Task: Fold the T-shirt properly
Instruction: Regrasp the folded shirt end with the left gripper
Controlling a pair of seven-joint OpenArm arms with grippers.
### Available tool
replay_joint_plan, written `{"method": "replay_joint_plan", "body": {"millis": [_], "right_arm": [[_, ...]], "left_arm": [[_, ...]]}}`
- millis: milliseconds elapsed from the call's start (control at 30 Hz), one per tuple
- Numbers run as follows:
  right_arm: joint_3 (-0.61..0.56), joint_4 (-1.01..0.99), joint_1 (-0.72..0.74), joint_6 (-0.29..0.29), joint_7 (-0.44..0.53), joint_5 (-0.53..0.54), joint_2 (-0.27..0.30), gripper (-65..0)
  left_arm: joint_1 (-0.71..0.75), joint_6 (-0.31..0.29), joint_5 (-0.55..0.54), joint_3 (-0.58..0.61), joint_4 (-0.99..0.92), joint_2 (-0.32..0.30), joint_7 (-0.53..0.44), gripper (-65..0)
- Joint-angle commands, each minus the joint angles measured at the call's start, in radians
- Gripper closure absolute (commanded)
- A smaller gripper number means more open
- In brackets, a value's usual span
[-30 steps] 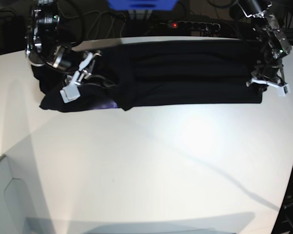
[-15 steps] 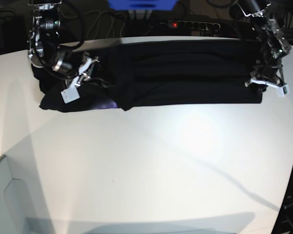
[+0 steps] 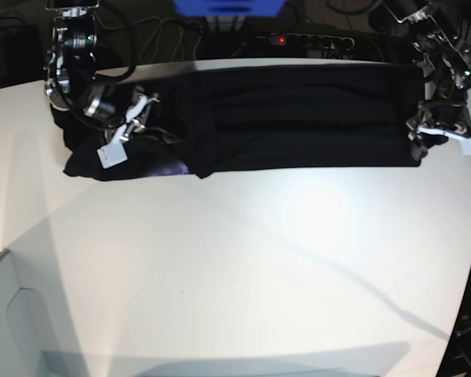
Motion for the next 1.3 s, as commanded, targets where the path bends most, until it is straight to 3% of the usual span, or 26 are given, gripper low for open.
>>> {"method": "replay_joint_plan", "body": {"millis": [0,100,267,500,700,933,1267], "right_arm": [[0.002,0.001,0.007,0.004,0.016,0.025,0.007,-12.6],[0.002,-0.033,0.007,0.004,0.016,0.025,0.007,-12.6],[0.002,-0.043,0.008,0.004,0.018,0.025,0.007,-12.6],[0.002,-0.043,0.028,0.004,0.018,0.025,0.007,-12.6],[0.002,-0.043,0.027,0.004,0.018,0.025,0.007,-12.6],[0.002,-0.043,0.027,0.004,0.018,0.025,0.007,-12.5],[0.001,-0.04,0.022,0.004,0.018,0.025,0.007,-12.3]], "left_arm": [[-0.006,-0.007,-0.017,-0.037,0.036,-0.014,0.001,-42.7],[0.003,-0.027,-0.017,-0.132,0.033,-0.009,0.083,-42.7],[0.022,-0.184,-0.017,-0.21,-0.059,-0.022,0.156,-42.9],[0.011,-0.306,-0.037,-0.227,-0.28,-0.074,0.208,-43.0],[0.014,-0.317,-0.152,-0.166,-0.409,-0.114,0.207,-43.0],[0.02,-0.316,-0.254,-0.077,-0.445,-0.115,0.207,-43.0],[0.037,-0.308,-0.264,-0.011,-0.445,-0.077,0.208,-43.0]]}}
